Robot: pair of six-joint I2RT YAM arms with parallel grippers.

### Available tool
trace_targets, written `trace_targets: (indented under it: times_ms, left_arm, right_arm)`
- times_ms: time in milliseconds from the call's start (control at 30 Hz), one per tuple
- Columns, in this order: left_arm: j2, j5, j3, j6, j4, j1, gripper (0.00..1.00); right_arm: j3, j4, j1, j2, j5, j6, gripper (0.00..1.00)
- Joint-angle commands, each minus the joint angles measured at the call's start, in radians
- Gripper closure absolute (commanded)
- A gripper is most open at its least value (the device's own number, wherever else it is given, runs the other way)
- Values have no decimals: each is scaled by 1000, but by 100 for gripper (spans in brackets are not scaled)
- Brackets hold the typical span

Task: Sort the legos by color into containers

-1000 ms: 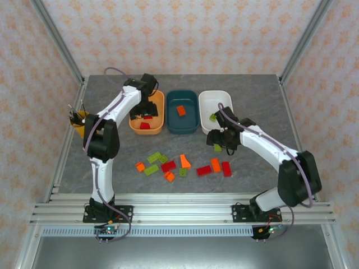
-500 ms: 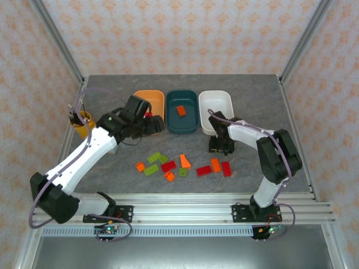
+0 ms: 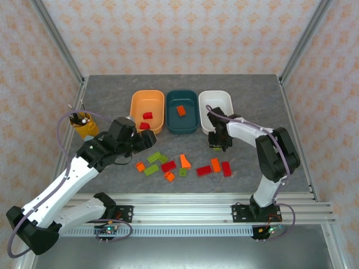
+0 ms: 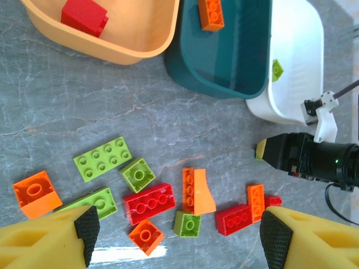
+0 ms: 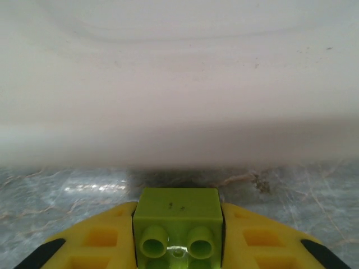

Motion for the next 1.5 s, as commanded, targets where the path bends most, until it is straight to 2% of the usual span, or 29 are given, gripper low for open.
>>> trace_targets:
  times_ms: [0, 133, 267, 433, 600, 700, 800, 867, 933, 1067, 1167, 1300, 1467]
  left_arm:
    - [-9, -37, 20, -26, 53, -8, 22]
    - [42, -35, 61, -30, 80, -13, 22]
    - [99, -37, 92, -26, 102, -17, 22]
    - [139, -46, 122, -18, 91, -27, 22]
    - [132, -60, 115, -27, 60, -35, 22]
    - [115, -75, 95, -42, 26, -38, 22]
    - [87, -90, 68, -59, -2, -40, 22]
    - [69, -105, 52, -73, -31, -40, 22]
    - [57, -116, 44, -81, -61, -41, 22]
    - [41, -135, 28, -99, -116, -40, 23]
    - [49, -158, -2, -139, -181, -41, 23]
    - [114, -128, -74, -185, -205, -37, 26]
    - [199, 3, -224, -245, -25, 22, 28]
  right_arm:
    - [55, -65, 20, -136, 3, 31, 71]
    - [176, -119, -11, -166, 10, 48, 71]
    - [338, -151, -90, -10, -35, 26, 71]
    - [518, -193, -139, 223, -100, 3, 71]
    - [593, -225, -149, 329, -130, 8, 69]
    - [584, -216, -149, 339, -127, 18, 64]
    - [578, -209, -149, 337, -124, 24, 51]
    - [582, -209, -149, 327, -121, 24, 42]
    - [592, -214, -148, 307, -114, 22, 38]
    - [618, -233, -141, 233, -82, 12, 37]
    - [588, -197, -104, 113, -58, -14, 39]
    - [420, -54, -1, -75, -125, -39, 40]
    - [96, 233, 145, -315, -277, 37, 36]
